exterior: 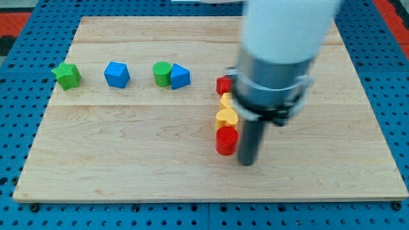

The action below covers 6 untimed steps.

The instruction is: Move your arm towards the blue cube

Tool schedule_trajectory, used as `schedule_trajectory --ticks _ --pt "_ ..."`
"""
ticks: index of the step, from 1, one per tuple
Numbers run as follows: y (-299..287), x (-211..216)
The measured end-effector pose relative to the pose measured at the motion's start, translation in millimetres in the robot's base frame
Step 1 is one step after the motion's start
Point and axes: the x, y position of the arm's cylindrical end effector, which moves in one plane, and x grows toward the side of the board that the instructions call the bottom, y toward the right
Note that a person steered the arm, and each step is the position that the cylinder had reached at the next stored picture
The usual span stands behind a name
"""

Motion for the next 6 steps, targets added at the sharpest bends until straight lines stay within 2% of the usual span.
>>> schedule_trajectory --ticks 1,3,5,6 --pt "-76 -28" --pt "-112 -58" --pt "-233 -140" --pt "-224 -154"
